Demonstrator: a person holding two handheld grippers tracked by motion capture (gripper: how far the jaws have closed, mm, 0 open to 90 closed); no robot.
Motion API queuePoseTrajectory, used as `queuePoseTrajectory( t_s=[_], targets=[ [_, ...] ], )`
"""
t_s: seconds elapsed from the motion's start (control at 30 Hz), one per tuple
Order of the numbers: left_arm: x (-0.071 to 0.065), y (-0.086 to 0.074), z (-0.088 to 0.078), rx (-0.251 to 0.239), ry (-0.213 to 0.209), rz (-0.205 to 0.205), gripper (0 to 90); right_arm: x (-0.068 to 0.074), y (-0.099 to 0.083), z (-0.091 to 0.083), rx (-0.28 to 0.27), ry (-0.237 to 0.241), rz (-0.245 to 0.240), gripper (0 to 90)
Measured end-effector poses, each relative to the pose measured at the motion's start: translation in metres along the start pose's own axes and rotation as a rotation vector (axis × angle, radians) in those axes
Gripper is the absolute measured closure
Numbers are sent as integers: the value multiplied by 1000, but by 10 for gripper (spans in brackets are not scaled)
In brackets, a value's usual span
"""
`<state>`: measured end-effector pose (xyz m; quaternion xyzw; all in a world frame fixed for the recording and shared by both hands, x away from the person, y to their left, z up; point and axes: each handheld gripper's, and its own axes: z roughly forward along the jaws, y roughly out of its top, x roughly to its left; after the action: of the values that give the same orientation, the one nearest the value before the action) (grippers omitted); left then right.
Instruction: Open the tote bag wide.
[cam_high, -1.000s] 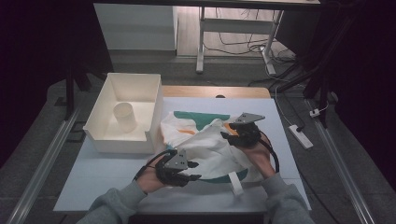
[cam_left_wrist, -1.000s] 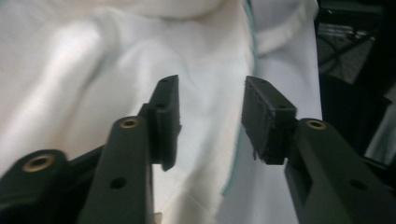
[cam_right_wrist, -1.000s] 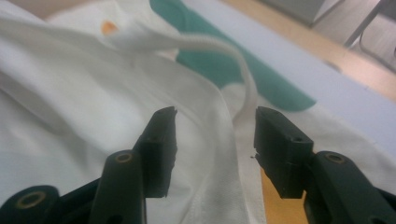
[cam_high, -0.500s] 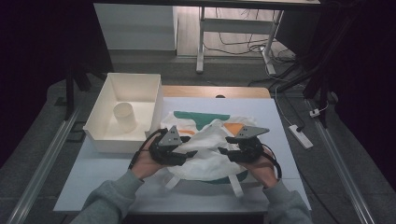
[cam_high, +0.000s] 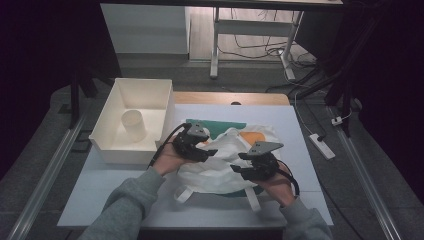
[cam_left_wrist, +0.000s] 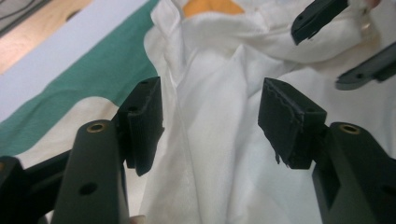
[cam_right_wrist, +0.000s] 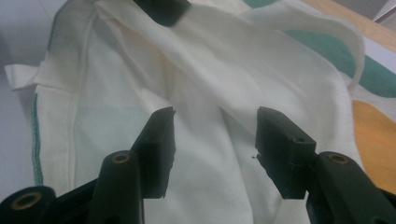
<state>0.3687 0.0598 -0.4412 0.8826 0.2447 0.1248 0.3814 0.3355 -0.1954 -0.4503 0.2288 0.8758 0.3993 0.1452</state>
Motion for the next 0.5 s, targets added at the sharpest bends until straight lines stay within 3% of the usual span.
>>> queuePoseTrajectory(
  t_s=[0.1,0.5],
  targets=[
    [0,-2,9,49,-3,14,406,3,-1,3,10,6,-5,474],
    [3,-10,26,138,-13,20,362,7,-5,14,43,17,-9,473]
  ],
)
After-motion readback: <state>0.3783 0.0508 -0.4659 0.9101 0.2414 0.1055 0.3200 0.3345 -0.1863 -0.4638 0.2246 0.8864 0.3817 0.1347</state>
